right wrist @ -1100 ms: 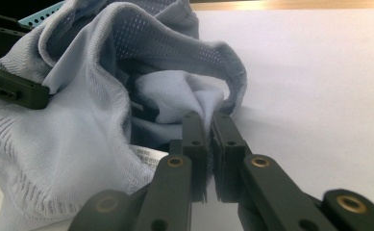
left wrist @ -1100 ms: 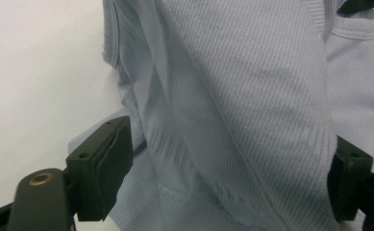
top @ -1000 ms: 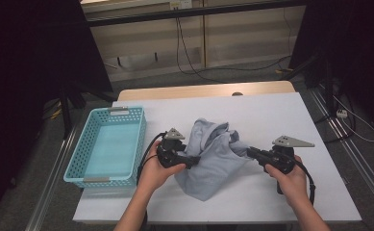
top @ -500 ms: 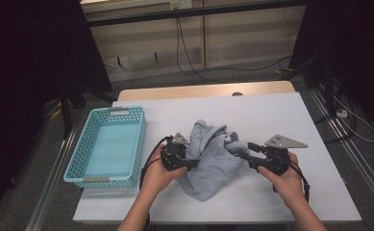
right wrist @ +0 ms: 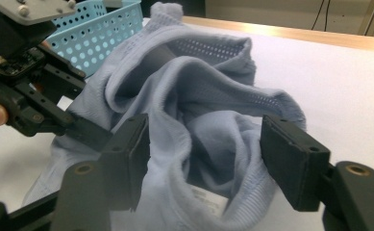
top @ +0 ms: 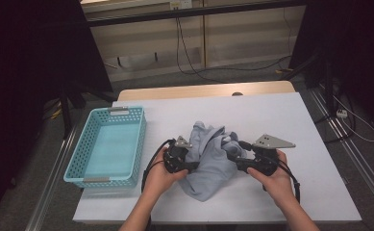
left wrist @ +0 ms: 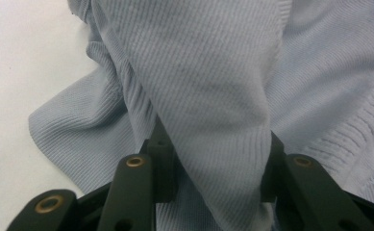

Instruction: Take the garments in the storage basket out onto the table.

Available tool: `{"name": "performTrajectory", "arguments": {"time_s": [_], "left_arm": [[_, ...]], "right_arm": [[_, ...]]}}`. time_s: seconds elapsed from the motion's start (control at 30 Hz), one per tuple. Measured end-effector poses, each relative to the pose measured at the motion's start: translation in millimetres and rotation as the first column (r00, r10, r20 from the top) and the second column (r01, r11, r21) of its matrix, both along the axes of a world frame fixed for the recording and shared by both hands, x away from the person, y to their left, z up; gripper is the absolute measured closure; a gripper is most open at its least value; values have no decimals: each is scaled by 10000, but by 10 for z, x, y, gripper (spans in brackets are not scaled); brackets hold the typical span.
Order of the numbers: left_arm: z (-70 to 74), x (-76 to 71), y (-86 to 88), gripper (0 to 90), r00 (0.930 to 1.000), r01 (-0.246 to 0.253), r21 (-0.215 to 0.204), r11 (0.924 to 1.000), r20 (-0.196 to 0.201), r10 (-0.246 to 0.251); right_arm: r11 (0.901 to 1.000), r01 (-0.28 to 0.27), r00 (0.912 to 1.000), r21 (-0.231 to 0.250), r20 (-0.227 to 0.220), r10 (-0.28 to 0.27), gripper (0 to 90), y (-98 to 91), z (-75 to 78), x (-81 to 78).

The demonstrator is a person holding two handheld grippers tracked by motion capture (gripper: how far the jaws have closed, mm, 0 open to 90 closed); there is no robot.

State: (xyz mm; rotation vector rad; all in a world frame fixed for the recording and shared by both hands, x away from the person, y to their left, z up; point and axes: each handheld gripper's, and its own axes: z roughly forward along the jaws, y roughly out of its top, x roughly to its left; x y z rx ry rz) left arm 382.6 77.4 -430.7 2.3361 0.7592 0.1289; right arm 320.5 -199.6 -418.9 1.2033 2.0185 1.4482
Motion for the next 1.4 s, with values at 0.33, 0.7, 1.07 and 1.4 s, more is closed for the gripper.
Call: {"name": "performTrajectory", "arguments": {"time_s": [0.33, 0.7, 1.07, 1.4], "left_arm": [[-5, -53, -48, 643, 9999, 125, 125, 9998, 63, -126], [-19, -102, -31, 648, 9999, 108, -73, 9999, -48, -108], [42, -68, 46, 441, 9991, -174, -310, 9994, -405, 161], [258, 4, 146, 256, 9990, -446, -706, 9965, -45, 443]], "right_arm": [[9991, -404, 9990, 104, 208, 402, 371, 92, 80, 9], [9966, -463, 9985, 685, -257, 482, 594, 329, -43, 148], [9876, -1406, 9893, 703, -299, 1429, 884, 305, -51, 82], [9833, -1716, 9819, 607, -706, 1757, 884, 237, -162, -87]]}}
